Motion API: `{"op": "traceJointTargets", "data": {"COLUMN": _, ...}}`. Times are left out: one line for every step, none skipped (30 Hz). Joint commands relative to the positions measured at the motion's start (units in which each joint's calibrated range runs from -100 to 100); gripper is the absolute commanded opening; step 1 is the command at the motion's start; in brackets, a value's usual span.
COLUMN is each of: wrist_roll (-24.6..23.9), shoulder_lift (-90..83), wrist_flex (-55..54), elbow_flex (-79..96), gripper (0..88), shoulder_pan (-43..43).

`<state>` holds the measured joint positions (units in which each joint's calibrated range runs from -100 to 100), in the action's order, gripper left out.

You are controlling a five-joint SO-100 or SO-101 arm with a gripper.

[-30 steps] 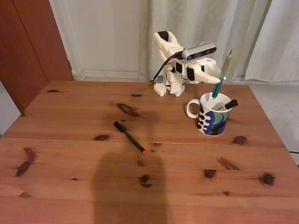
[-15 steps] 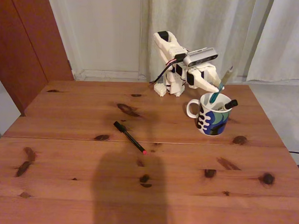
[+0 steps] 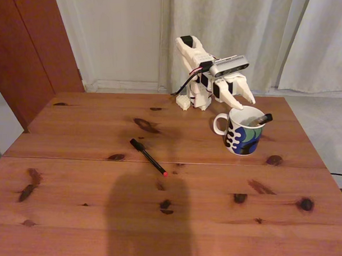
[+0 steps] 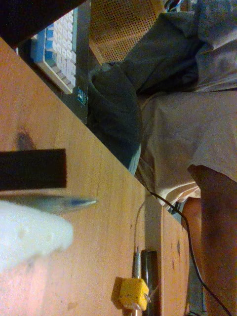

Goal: Clean up the desk and place the pens and markers into the cup

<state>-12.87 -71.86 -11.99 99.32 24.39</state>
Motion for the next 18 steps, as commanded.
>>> {"op": "traceJointTargets", "data": {"wrist_roll": 0.3, "shoulder_lift": -1.1, "wrist_flex": 0.3, "elbow_flex": 0.6, "gripper": 14.8, "shoulder_pan": -0.5}}
{"op": "traceJointTargets", "data": {"wrist_roll": 0.3, "shoulder_lift": -1.1, "wrist_flex": 0.3, "elbow_flex": 0.6, "gripper": 14.8, "shoulder_pan": -0.5}}
{"op": "traceJointTargets", "data": {"wrist_roll": 0.3, "shoulder_lift": -1.2, "wrist_flex": 0.2, "elbow_flex": 0.6, "gripper": 14.8, "shoulder_pan": -0.5}}
{"op": "traceJointTargets", "data": {"wrist_roll": 0.3, "shoulder_lift": -1.2, "wrist_flex": -0.1, "elbow_flex": 0.5, "gripper": 14.8, "shoulder_pan": -0.6}}
{"op": "traceJointTargets", "data": {"wrist_roll": 0.3, "shoulder_lift": -1.2, "wrist_flex": -0.4, "elbow_flex": 0.3, "gripper": 14.8, "shoulder_pan": -0.6}}
{"op": "traceJointTargets", "data": {"wrist_roll": 0.3, "shoulder_lift": -1.2, "wrist_flex": -0.4, "elbow_flex": -0.4, "gripper": 14.8, "shoulder_pan": -0.8}}
{"op": "traceJointTargets", "data": {"wrist_roll": 0.3, "shoulder_lift": -0.9, "wrist_flex": 0.2, "elbow_flex": -1.8, "gripper": 14.8, "shoulder_pan": -0.9}}
{"op": "traceJointTargets", "data": {"wrist_roll": 0.3, "shoulder_lift": -0.4, "wrist_flex": 0.2, "elbow_flex": -3.2, "gripper": 14.8, "shoulder_pan": -1.7}}
{"op": "traceJointTargets", "data": {"wrist_roll": 0.3, "shoulder_lift": -0.2, "wrist_flex": 0.3, "elbow_flex": -4.6, "gripper": 14.8, "shoulder_pan": -2.9}}
{"op": "traceJointTargets", "data": {"wrist_roll": 0.3, "shoulder_lift": 0.2, "wrist_flex": 0.8, "elbow_flex": -5.8, "gripper": 14.8, "shoulder_pan": -4.2}}
{"op": "traceJointTargets", "data": {"wrist_roll": 0.3, "shoulder_lift": 1.3, "wrist_flex": 2.3, "elbow_flex": -7.2, "gripper": 14.8, "shoulder_pan": -5.4}}
{"op": "traceJointTargets", "data": {"wrist_roll": 0.4, "shoulder_lift": 3.1, "wrist_flex": 4.5, "elbow_flex": -9.1, "gripper": 14.8, "shoulder_pan": -6.4}}
{"op": "traceJointTargets", "data": {"wrist_roll": 0.9, "shoulder_lift": 5.4, "wrist_flex": 7.3, "elbow_flex": -11.7, "gripper": 14.8, "shoulder_pan": -7.2}}
{"op": "traceJointTargets", "data": {"wrist_roll": 1.7, "shoulder_lift": 8.0, "wrist_flex": 10.6, "elbow_flex": -14.6, "gripper": 14.8, "shoulder_pan": -7.8}}
{"op": "traceJointTargets", "data": {"wrist_roll": 2.6, "shoulder_lift": 10.8, "wrist_flex": 14.2, "elbow_flex": -17.6, "gripper": 14.8, "shoulder_pan": -8.3}}
{"op": "traceJointTargets", "data": {"wrist_roll": 3.3, "shoulder_lift": 13.4, "wrist_flex": 17.7, "elbow_flex": -20.7, "gripper": 14.8, "shoulder_pan": -8.7}}
{"op": "traceJointTargets", "data": {"wrist_roll": 4.1, "shoulder_lift": 16.2, "wrist_flex": 21.1, "elbow_flex": -23.8, "gripper": 14.8, "shoulder_pan": -9.5}}
{"op": "traceJointTargets", "data": {"wrist_roll": 4.9, "shoulder_lift": 19.0, "wrist_flex": 24.2, "elbow_flex": -26.6, "gripper": 14.8, "shoulder_pan": -10.1}}
